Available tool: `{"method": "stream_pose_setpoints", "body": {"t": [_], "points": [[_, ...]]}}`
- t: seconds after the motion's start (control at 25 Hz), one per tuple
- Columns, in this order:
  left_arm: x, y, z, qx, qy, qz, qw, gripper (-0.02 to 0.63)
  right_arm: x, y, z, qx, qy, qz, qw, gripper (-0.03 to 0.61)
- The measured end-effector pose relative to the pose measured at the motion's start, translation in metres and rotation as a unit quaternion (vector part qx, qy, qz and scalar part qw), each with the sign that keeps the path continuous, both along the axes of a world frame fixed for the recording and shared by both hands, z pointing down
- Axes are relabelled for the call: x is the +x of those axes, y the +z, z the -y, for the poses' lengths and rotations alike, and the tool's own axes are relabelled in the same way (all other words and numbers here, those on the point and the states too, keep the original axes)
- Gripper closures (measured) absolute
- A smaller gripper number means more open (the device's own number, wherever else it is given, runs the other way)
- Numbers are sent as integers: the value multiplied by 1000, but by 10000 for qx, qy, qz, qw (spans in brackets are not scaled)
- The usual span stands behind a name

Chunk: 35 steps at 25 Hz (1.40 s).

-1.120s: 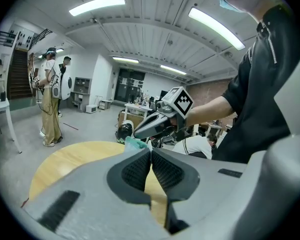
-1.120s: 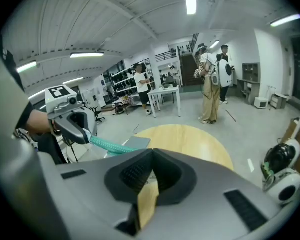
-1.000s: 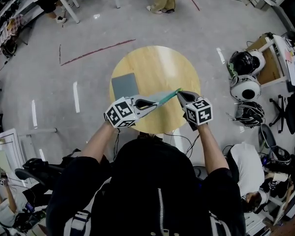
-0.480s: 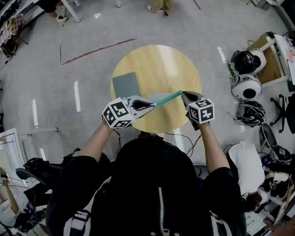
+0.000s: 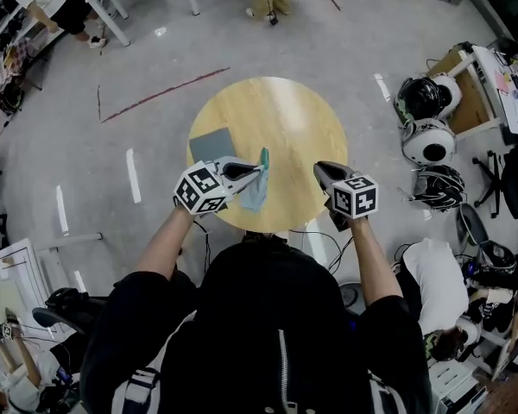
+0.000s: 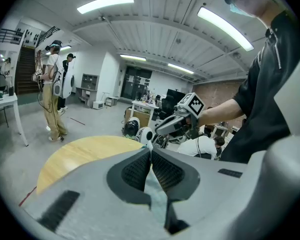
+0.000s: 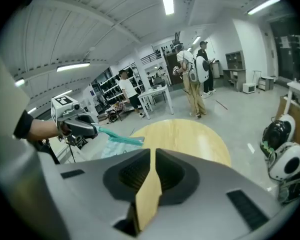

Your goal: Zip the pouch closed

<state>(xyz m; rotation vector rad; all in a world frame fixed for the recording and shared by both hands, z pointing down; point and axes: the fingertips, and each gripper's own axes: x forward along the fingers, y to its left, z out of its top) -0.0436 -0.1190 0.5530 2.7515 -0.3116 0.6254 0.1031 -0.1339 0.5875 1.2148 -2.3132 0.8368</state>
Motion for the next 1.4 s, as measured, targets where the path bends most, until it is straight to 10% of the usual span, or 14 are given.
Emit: {"method": "stream_pose_setpoints", "body": {"t": [0.64, 0.96, 1.4], "points": [[58, 21, 129, 1166, 606, 1325, 9824, 594, 7, -32, -9, 358, 368, 268, 9983, 572], [62, 93, 97, -210, -16, 1154, 9931, 591, 20, -28, -20, 264, 525, 257, 9979, 572], [36, 166, 31, -1078, -958, 1282, 9812, 492, 27, -18, -23, 261, 565, 145, 9980, 574]]}}
